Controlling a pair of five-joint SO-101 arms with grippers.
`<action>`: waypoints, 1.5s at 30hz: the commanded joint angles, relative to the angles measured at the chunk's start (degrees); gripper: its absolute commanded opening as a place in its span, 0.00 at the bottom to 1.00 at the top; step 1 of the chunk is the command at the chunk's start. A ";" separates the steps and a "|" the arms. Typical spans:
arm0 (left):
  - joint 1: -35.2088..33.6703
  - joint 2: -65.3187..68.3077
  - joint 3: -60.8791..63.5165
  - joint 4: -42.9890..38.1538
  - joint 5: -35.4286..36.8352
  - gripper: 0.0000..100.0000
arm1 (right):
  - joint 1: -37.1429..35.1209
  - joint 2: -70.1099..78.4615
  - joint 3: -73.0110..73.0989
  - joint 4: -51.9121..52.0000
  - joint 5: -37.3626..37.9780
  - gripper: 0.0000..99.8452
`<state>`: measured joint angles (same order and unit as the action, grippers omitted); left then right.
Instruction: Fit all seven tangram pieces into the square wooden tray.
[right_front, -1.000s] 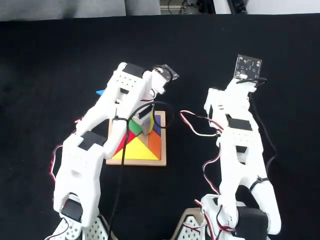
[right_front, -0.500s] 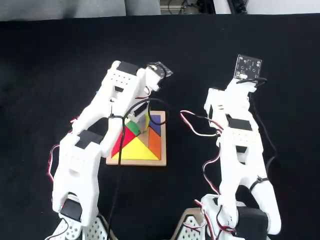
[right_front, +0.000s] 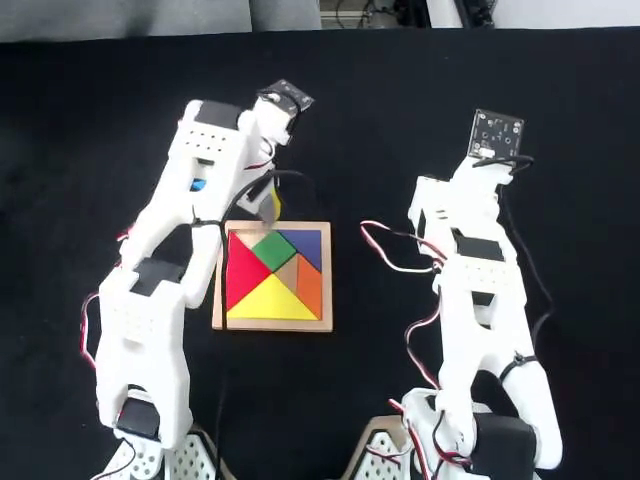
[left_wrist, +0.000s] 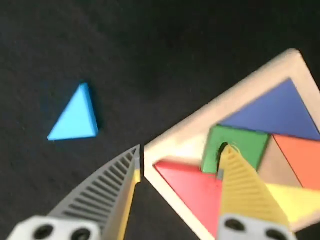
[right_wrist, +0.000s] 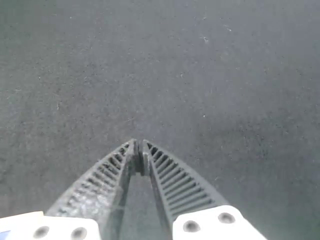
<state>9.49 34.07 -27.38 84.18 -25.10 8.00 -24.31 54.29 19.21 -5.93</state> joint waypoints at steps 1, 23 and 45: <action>-1.54 -0.88 2.33 -5.54 -0.79 0.25 | 0.18 0.13 -0.31 -1.49 0.53 0.01; -3.03 -3.08 8.75 -7.91 -6.24 0.25 | 0.18 0.13 -0.40 -1.58 0.53 0.01; -5.14 -7.21 21.58 -26.20 -0.70 0.25 | 0.18 0.13 -0.40 -1.58 0.53 0.01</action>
<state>5.01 30.64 -6.90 58.59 -23.78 8.00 -24.31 54.29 19.03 -5.93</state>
